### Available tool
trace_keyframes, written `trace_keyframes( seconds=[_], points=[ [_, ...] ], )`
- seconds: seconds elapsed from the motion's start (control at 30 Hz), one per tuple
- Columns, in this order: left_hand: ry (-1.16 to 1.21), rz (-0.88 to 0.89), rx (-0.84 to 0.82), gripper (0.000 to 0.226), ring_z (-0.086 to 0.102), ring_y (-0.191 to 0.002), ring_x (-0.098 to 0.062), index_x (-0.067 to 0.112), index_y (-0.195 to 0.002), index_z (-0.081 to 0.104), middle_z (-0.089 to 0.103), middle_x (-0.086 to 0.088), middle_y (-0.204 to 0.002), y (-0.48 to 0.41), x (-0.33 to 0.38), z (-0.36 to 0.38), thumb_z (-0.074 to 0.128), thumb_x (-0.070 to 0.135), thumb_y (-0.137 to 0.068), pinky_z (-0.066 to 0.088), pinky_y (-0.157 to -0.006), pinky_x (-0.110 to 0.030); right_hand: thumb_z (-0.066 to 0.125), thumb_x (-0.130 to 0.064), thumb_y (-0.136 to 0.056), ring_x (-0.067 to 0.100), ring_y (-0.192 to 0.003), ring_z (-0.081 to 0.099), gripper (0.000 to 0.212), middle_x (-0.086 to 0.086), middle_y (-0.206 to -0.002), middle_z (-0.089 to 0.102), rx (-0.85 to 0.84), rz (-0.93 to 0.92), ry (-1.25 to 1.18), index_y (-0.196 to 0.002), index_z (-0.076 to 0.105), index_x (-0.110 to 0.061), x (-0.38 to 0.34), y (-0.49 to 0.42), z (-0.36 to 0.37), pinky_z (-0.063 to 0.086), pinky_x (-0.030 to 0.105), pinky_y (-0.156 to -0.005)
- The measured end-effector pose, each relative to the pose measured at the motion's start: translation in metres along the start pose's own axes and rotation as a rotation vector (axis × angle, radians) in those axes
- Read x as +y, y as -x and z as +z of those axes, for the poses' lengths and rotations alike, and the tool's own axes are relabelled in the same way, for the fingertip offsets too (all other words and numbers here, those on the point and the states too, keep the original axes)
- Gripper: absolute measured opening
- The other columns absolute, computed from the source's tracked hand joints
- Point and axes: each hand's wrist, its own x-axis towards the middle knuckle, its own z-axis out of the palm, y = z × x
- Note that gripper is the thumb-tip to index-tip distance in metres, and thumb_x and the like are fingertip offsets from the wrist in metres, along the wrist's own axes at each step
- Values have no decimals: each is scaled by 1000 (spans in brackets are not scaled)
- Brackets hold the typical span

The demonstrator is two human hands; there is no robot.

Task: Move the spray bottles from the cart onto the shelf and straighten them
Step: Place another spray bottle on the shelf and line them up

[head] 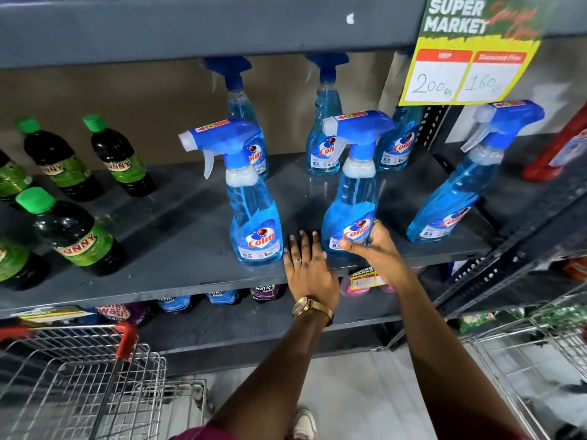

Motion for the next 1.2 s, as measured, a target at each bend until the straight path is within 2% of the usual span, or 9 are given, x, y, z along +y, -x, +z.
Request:
trace_keyframes(
  seconds=[0.2, 0.27, 0.37, 0.5, 0.6, 0.7, 0.83, 0.97, 1.2],
  points=[
    [42, 50, 11, 57, 7, -146, -25, 11, -144, 25, 22, -9, -156, 2, -7, -1, 17, 25, -90, -4, -117, -35, 87, -8, -61, 21, -118, 60, 79, 7, -126, 60, 86, -119, -60, -127, 44, -12, -10, 13, 11, 53, 27, -93],
    [88, 206, 8, 57, 14, -144, -23, 7, -142, 29, 28, -10, -153, 9, -20, -7, 17, 30, -92, -2, -119, -34, 89, -10, -57, 17, -120, 56, 82, 5, -130, 55, 355, -271, -104, -126, 45, -13, -12, 31, 24, 48, 28, -101],
    [223, 457, -35, 51, 18, -143, -15, 11, -143, 27, 28, -1, -151, 28, -53, -27, 34, 27, -95, 10, -118, -36, 81, -40, -67, 22, -100, 56, 52, 2, -107, 55, 731, -455, 43, -107, 53, -24, -13, 75, 59, 45, 32, -91],
    [293, 418, 216, 54, 23, -142, -21, 10, -142, 27, 33, -8, -148, 36, -102, -58, 42, 22, -92, 14, -119, -37, 67, -39, -80, 9, -92, 55, 29, -2, -97, 56, 379, -518, 111, -102, 53, -27, -24, 96, 121, 42, 16, -85],
    [200, 156, 362, 57, 12, -144, -24, 8, -144, 20, 26, -10, -152, 19, -122, -78, 32, 31, -94, 1, -120, -36, 71, -41, -77, 12, -119, 50, 59, 0, -123, 53, 188, -438, 136, -125, 47, -17, -28, 63, 152, 39, 23, -100],
    [5, -6, 245, 62, 6, -145, -28, 8, -146, 18, 22, -12, -155, 3, -132, -84, 17, 42, -93, -4, -118, -40, 84, -38, -62, 19, -119, 54, 85, 10, -126, 54, 111, -287, 125, -130, 42, -10, -31, 30, 165, 44, 23, -99],
    [-133, -76, 117, 68, 8, -145, -31, 9, -143, 28, 27, -11, -153, -3, -140, -77, 6, 45, -90, -14, -115, -38, 83, -7, -69, -5, -88, 58, 61, 5, -105, 60, 28, -186, 126, -118, 47, -3, -31, 18, 166, 42, -1, -69],
    [-194, -123, 137, 60, 9, -144, -34, 12, -141, 35, 32, -14, -151, -1, -148, -78, 13, 40, -92, -23, -110, -39, 79, -5, -72, -8, -89, 56, 55, 3, -105, 61, -21, -174, 142, -116, 46, -7, -26, 17, 170, 42, -1, -70],
    [-224, -91, 55, 70, -10, -145, -30, 22, -147, 17, 13, -10, -158, -1, -156, -86, -5, 45, -84, -28, -107, -39, 78, -7, -75, -15, -90, 60, 57, -14, -103, 59, -118, -152, 118, -119, 43, -13, -27, 13, 171, 46, 5, -77]
  ],
)
